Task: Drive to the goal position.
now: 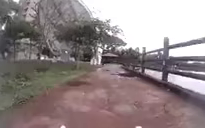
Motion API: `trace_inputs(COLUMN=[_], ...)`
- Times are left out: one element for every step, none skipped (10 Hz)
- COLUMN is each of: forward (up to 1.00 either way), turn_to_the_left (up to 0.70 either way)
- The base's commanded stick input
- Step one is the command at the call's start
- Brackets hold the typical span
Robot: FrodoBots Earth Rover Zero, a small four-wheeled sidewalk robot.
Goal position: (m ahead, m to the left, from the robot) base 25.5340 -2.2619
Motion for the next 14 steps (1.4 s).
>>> trace_inputs(forward=[1.00,1.00,1.00,1.00,1.00,1.00,1.00,1.00,1.00,1.00,1.00,1.00,1.00,1.00], turn_to_the_left=[0.10,0.10,0.10,0.10,0.10,0.10,0.10,0.10,0.04,-0.30,-0.30,-0.30,-0.30,-0.30])
